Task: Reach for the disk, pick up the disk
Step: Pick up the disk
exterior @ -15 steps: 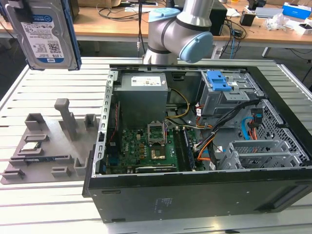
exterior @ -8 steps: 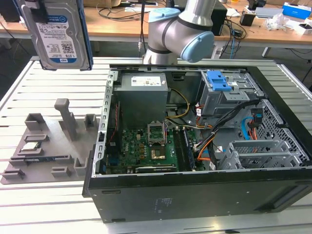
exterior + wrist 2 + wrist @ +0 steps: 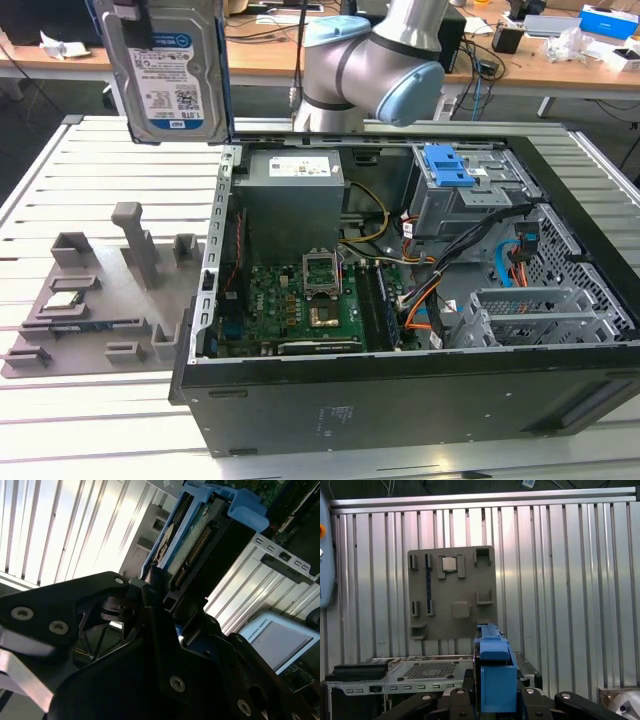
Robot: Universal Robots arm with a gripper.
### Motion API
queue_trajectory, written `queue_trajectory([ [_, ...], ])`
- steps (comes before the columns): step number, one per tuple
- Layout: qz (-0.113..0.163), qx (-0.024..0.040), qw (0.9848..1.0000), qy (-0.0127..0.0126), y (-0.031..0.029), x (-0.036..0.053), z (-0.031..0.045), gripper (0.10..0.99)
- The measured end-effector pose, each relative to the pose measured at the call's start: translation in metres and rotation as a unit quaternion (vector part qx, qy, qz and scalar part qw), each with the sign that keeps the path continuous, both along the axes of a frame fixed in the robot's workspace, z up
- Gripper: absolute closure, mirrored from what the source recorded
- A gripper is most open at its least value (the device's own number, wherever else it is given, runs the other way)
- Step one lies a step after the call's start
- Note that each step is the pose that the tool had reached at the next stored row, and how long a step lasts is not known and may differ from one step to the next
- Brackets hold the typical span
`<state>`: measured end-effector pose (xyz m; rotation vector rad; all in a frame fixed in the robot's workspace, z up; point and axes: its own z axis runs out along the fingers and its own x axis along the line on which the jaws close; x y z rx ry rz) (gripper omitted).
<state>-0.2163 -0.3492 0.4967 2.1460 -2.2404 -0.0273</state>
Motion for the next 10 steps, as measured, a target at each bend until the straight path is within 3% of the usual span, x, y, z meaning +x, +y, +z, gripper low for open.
queue_trajectory([
  [8,0.0,0.0,1.0,0.0001,0.0,0.0344,0.0,0.722],
  [10,0.0,0.0,1.0,0.0001,0.0,0.0493,0.0,0.722],
])
